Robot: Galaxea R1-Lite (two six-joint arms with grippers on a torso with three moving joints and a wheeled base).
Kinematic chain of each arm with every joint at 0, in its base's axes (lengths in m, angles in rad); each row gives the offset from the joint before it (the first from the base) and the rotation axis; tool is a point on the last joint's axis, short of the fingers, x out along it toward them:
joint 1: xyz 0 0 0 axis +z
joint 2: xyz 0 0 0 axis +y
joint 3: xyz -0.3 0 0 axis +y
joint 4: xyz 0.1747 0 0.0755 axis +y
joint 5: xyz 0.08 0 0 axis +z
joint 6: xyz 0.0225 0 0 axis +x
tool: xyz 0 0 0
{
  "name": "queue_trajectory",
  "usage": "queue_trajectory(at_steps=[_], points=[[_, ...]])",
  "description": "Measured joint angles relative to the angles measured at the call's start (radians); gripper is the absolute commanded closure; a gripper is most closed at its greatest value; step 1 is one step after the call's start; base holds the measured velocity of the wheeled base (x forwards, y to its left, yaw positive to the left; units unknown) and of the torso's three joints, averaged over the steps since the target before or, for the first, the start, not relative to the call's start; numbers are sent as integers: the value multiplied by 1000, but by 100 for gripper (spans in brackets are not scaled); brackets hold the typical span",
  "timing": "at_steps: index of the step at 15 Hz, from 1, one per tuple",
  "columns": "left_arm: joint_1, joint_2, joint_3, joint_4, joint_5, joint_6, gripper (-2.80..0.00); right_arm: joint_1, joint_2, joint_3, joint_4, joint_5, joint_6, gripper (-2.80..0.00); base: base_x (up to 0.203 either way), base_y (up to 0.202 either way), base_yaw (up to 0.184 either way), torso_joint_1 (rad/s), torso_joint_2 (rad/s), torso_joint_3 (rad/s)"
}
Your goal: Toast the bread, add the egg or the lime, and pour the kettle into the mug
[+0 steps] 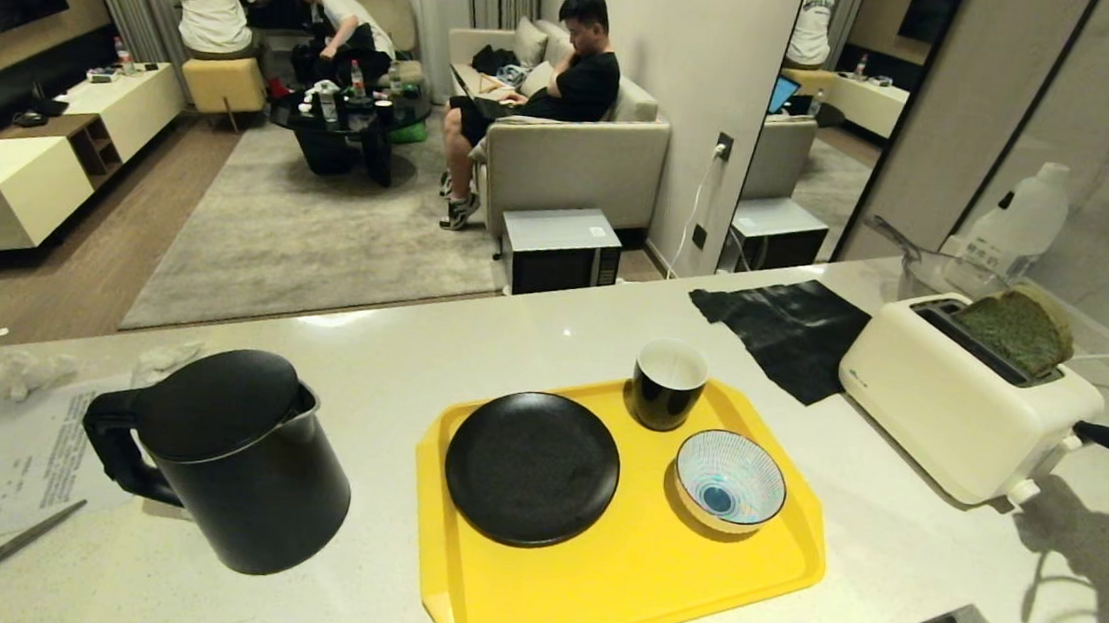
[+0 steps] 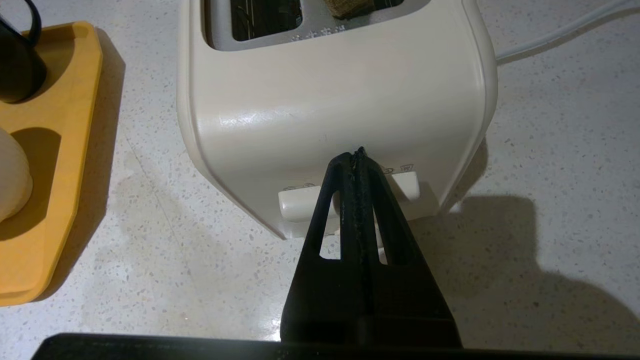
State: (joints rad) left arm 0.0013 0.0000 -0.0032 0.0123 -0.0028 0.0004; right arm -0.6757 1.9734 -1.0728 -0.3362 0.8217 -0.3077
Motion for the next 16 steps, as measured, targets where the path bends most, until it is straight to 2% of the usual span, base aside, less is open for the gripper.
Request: queue_trajectory(at_steps=[3,8,16], points=[[0,0,0,0,0,0,0,-2,6,7,0,-2,-12,0,0,0,0,0,0,0],[0,0,0,0,0,0,0,-7,23,54,0,-1,-82,0,0,0,0,0,0,0],[0,0,0,0,0,0,0,-6,69,67,1,-2,-107,0,0,0,0,0,0,0]])
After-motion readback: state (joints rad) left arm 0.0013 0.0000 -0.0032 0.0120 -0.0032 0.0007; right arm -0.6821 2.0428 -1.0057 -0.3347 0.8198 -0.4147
